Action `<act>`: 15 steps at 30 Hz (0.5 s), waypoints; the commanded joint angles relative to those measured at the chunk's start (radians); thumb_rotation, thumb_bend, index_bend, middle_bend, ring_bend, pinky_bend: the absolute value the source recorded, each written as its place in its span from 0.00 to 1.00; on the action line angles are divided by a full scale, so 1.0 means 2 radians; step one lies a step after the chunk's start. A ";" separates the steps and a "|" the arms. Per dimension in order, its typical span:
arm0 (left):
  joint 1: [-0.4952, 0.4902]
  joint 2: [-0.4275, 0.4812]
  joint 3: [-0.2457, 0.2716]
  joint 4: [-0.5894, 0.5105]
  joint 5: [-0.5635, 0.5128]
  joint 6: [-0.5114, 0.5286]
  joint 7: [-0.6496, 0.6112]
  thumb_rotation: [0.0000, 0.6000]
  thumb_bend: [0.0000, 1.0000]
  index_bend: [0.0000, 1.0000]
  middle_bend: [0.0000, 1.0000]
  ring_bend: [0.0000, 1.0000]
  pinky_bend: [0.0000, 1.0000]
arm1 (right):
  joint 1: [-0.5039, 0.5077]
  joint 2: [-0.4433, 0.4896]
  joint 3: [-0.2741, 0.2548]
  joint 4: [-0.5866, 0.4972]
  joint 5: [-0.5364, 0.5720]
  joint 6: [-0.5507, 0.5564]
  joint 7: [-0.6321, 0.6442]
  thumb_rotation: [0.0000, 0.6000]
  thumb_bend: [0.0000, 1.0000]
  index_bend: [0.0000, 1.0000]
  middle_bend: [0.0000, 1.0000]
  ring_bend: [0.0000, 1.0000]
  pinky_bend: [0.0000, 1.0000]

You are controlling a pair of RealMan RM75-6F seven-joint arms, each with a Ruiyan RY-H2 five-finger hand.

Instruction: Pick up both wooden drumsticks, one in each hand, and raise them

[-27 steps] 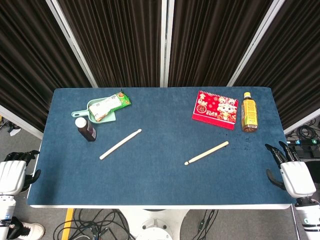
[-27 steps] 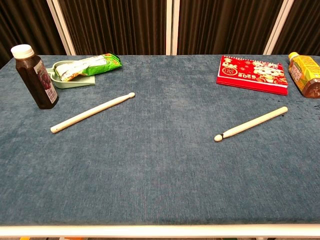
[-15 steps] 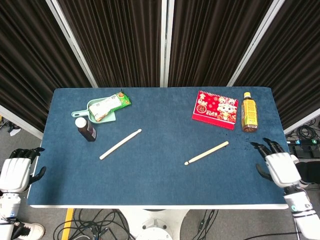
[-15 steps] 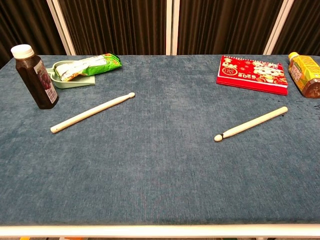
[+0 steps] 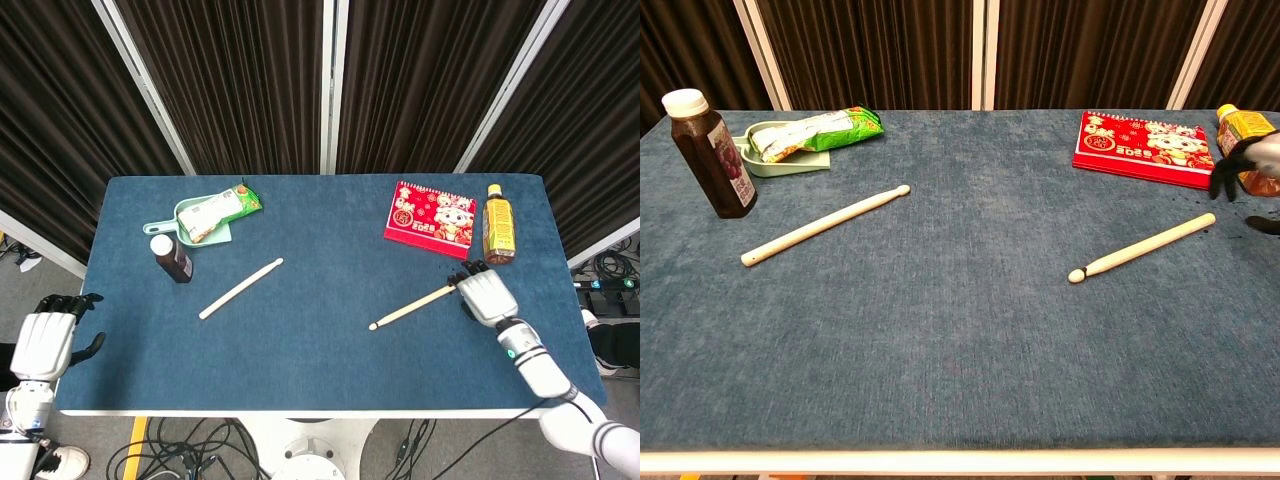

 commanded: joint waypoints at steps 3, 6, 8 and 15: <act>0.001 -0.003 -0.002 0.004 -0.007 -0.004 -0.003 1.00 0.25 0.32 0.37 0.32 0.27 | 0.029 -0.064 -0.012 0.080 -0.013 -0.014 -0.006 1.00 0.27 0.42 0.40 0.18 0.21; 0.000 -0.004 -0.002 0.006 -0.009 -0.009 -0.005 1.00 0.25 0.32 0.37 0.32 0.27 | 0.030 -0.079 -0.014 0.101 -0.011 -0.012 0.004 1.00 0.27 0.44 0.40 0.19 0.22; -0.001 -0.004 -0.003 0.007 -0.008 -0.011 -0.007 1.00 0.25 0.33 0.37 0.32 0.27 | 0.031 -0.086 -0.014 0.111 -0.011 -0.006 0.012 1.00 0.26 0.44 0.40 0.19 0.22; -0.001 -0.005 -0.005 0.009 -0.010 -0.015 -0.011 1.00 0.25 0.33 0.36 0.32 0.27 | 0.035 -0.102 -0.020 0.134 -0.014 0.002 0.018 1.00 0.23 0.45 0.41 0.21 0.23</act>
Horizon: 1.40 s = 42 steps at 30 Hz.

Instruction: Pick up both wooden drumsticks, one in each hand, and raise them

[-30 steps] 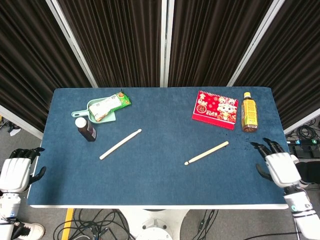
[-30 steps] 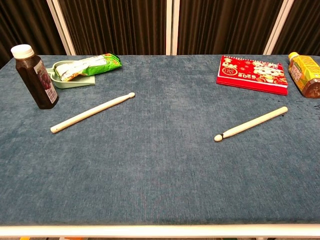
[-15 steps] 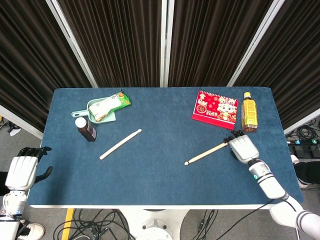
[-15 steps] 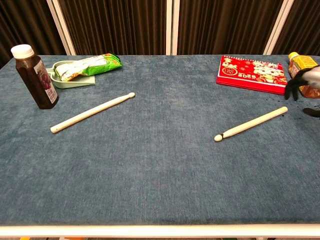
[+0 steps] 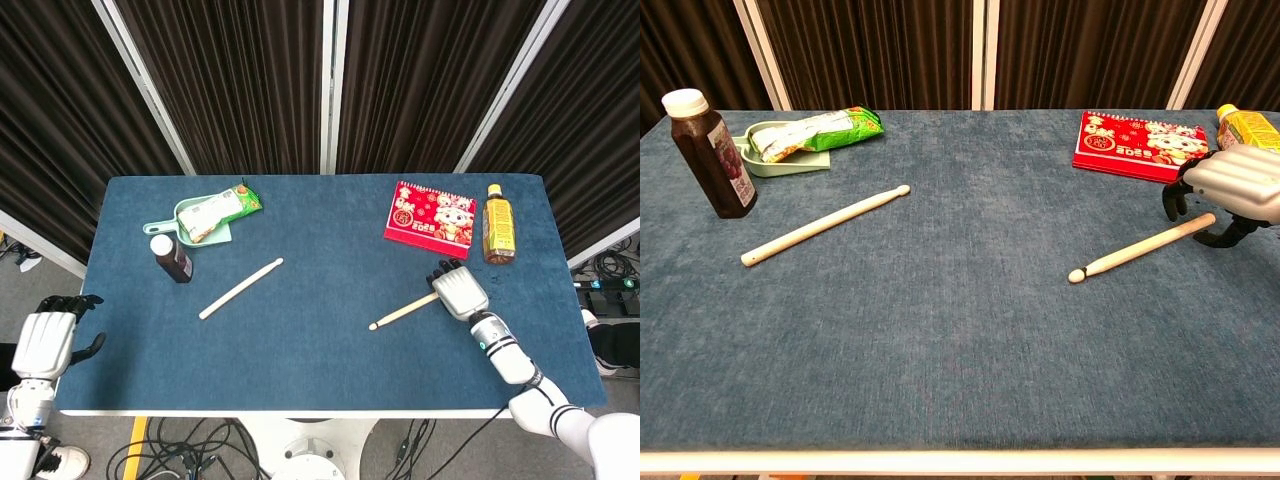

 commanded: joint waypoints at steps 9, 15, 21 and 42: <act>0.000 -0.001 -0.003 0.006 -0.003 -0.003 -0.006 1.00 0.25 0.33 0.36 0.32 0.27 | 0.005 -0.015 -0.008 0.019 0.003 -0.004 0.002 1.00 0.33 0.50 0.46 0.26 0.26; -0.007 -0.002 -0.002 0.007 0.002 -0.014 -0.004 1.00 0.25 0.33 0.36 0.32 0.28 | 0.006 -0.015 -0.011 0.020 0.003 -0.002 0.002 1.00 0.48 0.56 0.50 0.31 0.30; -0.043 -0.014 -0.009 -0.009 0.011 -0.059 -0.003 1.00 0.25 0.35 0.38 0.34 0.39 | 0.002 0.022 0.003 -0.022 0.006 0.038 0.017 1.00 0.61 0.62 0.54 0.34 0.33; -0.249 -0.219 -0.097 0.035 -0.306 -0.191 0.318 0.81 0.25 0.43 0.45 0.77 0.82 | -0.043 0.213 0.056 -0.239 0.079 0.102 -0.050 1.00 0.63 0.62 0.54 0.34 0.33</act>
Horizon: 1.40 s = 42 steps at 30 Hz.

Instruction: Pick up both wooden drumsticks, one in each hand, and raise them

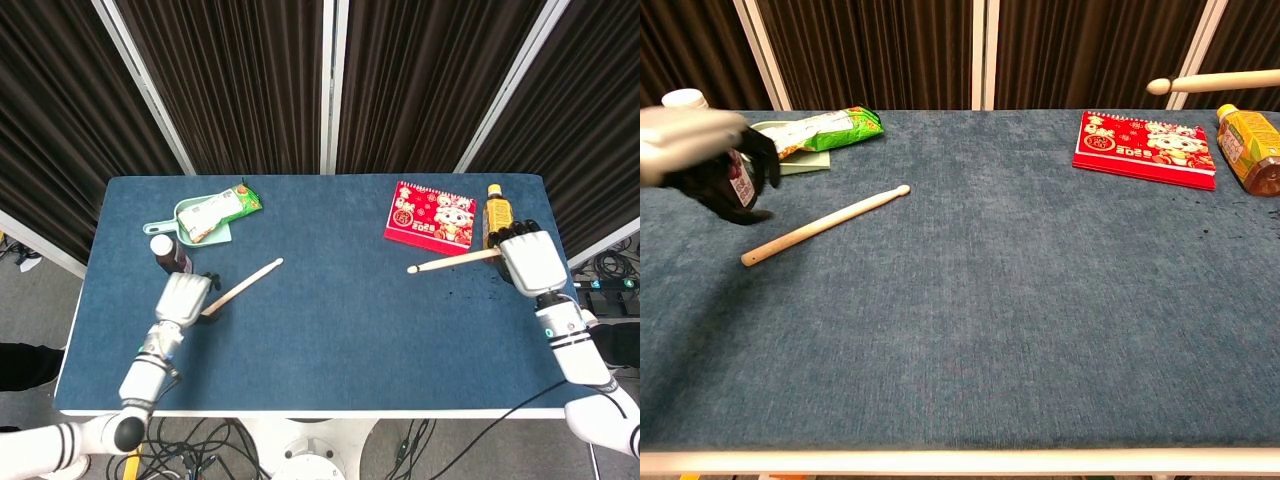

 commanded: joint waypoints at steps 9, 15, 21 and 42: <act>-0.073 -0.084 -0.010 0.081 -0.143 0.011 0.099 0.71 0.26 0.43 0.45 0.77 0.83 | -0.003 -0.006 -0.006 0.008 0.004 -0.009 0.005 1.00 0.63 0.62 0.54 0.34 0.33; -0.088 -0.097 -0.003 0.100 -0.169 0.022 0.122 0.59 0.25 0.43 0.45 0.77 0.83 | -0.004 -0.009 -0.008 0.016 0.003 -0.011 0.014 1.00 0.63 0.62 0.54 0.34 0.34; -0.097 -0.107 0.009 0.111 -0.190 0.027 0.141 0.58 0.26 0.44 0.45 0.77 0.83 | -0.006 -0.011 -0.009 0.022 0.004 -0.009 0.019 1.00 0.63 0.62 0.54 0.34 0.34; -0.104 -0.119 0.031 0.148 -0.196 0.013 0.130 0.76 0.42 0.57 0.62 0.79 0.84 | -0.017 -0.018 -0.017 0.029 0.012 -0.016 0.022 1.00 0.63 0.62 0.54 0.34 0.33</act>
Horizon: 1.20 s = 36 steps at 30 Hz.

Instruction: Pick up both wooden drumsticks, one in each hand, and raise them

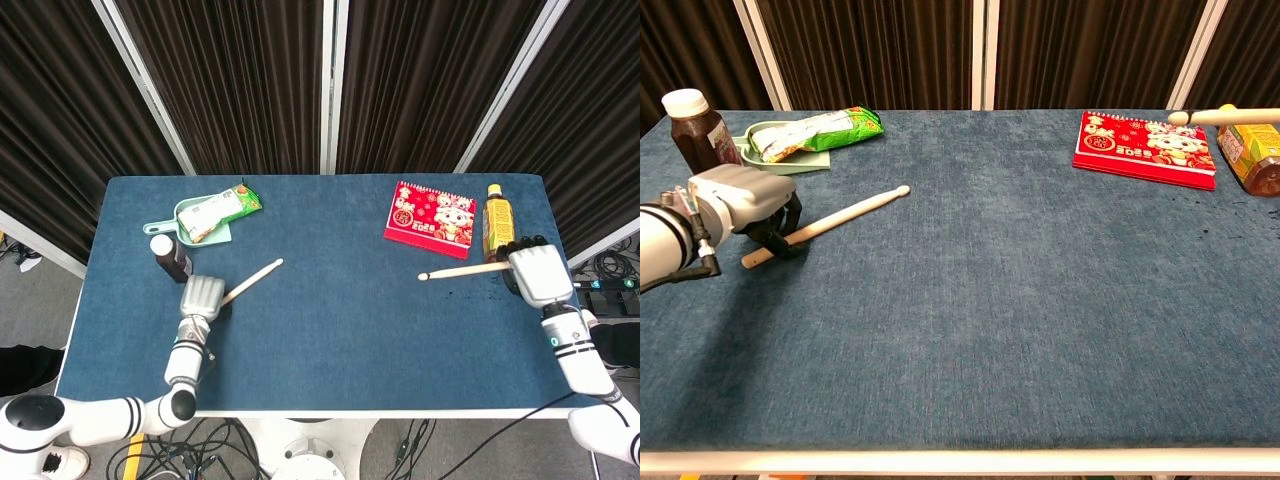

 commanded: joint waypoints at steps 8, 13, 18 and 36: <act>0.020 0.033 0.031 -0.016 0.091 -0.020 -0.076 0.84 0.49 0.62 0.69 0.80 0.84 | -0.016 0.001 -0.007 -0.011 0.004 0.005 0.016 1.00 0.63 0.62 0.54 0.34 0.33; 0.046 0.061 0.040 -0.038 0.185 -0.019 -0.186 0.88 0.49 0.63 0.72 0.80 0.84 | -0.029 -0.001 -0.020 -0.019 -0.014 0.012 0.071 1.00 0.63 0.62 0.55 0.34 0.33; 0.067 0.081 0.042 -0.053 0.288 -0.019 -0.337 0.87 0.49 0.64 0.73 0.80 0.85 | -0.037 -0.015 -0.032 -0.019 -0.036 0.021 0.138 1.00 0.64 0.64 0.57 0.35 0.33; 0.040 0.042 0.044 -0.025 0.498 0.018 -0.556 0.85 0.49 0.64 0.72 0.79 0.85 | -0.003 -0.156 -0.029 -0.024 -0.089 0.027 0.276 1.00 0.68 0.67 0.59 0.37 0.34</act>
